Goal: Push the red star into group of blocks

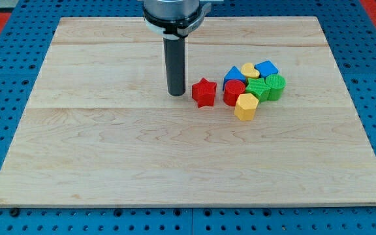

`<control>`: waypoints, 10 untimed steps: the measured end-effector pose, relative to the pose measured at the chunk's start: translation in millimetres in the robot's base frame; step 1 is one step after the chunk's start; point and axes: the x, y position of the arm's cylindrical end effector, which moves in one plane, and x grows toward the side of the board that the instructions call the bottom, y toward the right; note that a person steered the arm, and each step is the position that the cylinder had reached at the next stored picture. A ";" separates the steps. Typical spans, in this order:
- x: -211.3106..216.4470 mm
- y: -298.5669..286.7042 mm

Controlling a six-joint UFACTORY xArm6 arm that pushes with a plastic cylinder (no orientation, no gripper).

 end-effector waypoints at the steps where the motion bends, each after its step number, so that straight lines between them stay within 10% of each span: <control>1: 0.0 2.9; 10: 40.0 57.7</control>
